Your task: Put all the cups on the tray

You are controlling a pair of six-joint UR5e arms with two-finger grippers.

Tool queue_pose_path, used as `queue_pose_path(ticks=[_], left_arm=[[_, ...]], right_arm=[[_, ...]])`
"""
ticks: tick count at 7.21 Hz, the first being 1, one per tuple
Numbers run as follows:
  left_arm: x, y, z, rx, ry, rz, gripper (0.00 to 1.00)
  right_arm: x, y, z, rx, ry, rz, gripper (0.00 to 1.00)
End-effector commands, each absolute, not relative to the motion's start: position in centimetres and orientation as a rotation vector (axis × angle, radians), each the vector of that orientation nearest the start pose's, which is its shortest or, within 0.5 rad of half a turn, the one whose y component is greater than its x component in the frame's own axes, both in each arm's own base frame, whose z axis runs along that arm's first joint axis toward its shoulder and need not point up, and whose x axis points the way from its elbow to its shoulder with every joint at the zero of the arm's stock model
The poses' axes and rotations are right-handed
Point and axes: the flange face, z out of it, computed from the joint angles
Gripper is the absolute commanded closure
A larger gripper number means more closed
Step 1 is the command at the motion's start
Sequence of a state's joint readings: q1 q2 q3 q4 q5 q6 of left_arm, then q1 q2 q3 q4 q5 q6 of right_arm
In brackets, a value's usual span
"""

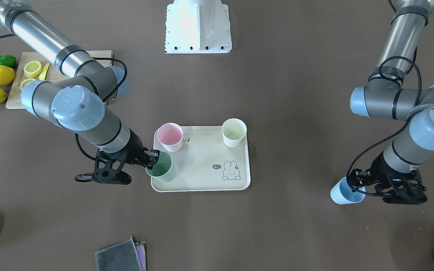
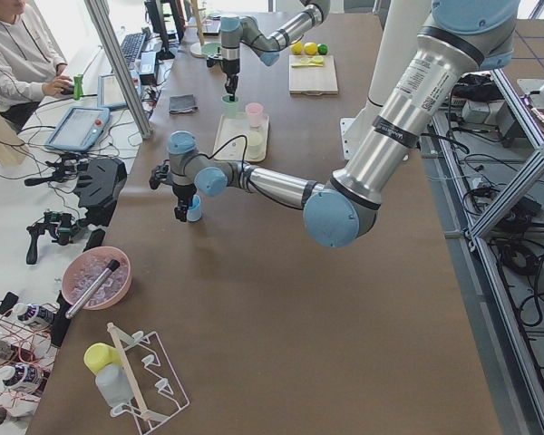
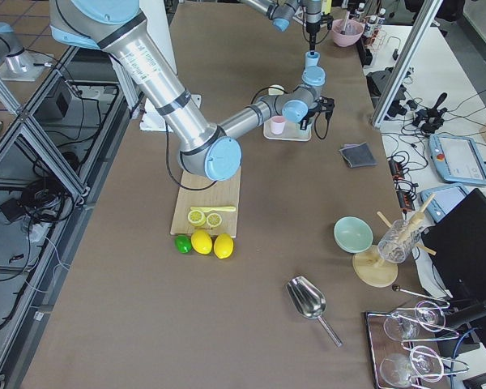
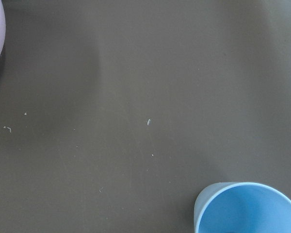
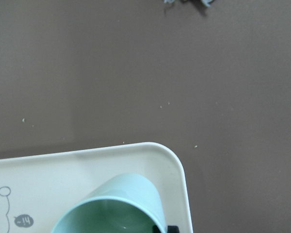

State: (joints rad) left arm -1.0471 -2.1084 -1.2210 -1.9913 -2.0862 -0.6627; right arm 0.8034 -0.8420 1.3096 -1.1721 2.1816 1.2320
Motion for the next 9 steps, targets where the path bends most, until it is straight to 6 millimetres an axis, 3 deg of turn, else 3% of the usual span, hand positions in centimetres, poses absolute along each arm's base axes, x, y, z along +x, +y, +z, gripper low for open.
queue_pose_path(ticks=[1, 2, 3, 4, 5, 6, 7, 8, 9], left_arm=[[30.5, -67.3, 46.7, 0.203, 0.764, 0.021, 1.0], [30.7, -67.3, 45.7, 0.191, 0.794, 0.029, 1.0], [31.3, -67.9, 42.5, 0.191, 0.832, 0.011, 1.0], [32.2, -68.3, 37.3, 0.175, 0.889, -0.019, 1.0], [34.9, -66.8, 32.5, 0.149, 0.944, -0.025, 1.0], [39.6, -64.8, 29.7, 0.114, 0.97, -0.028, 1.0], [42.2, -63.7, 26.5, 0.11, 0.996, -0.025, 1.0], [46.9, -61.2, 24.9, 0.12, 0.982, -0.024, 1.0], [48.4, -60.6, 23.7, 0.144, 0.976, -0.026, 1.0]], right_arm=[[-48.6, -58.8, 28.0, -0.03, -1.008, 0.146, 0.6], [-48.3, -59.0, 27.6, -0.023, -1.013, 0.146, 0.01], [-46.8, -59.8, 26.8, -0.011, -1.027, 0.155, 0.0], [-44.5, -60.9, 26.7, 0.0, -1.039, 0.165, 0.0], [-42.9, -61.7, 27.4, -0.008, -1.043, 0.175, 0.0], [-41.5, -62.4, 28.3, -0.002, -1.037, 0.183, 0.0], [-40.3, -62.8, 30.4, 0.013, -1.016, 0.167, 0.0], [-39.4, -62.9, 32.4, 0.03, -0.998, 0.138, 0.0], [-38.6, -63.0, 33.6, 0.029, -0.989, 0.138, 0.0]])
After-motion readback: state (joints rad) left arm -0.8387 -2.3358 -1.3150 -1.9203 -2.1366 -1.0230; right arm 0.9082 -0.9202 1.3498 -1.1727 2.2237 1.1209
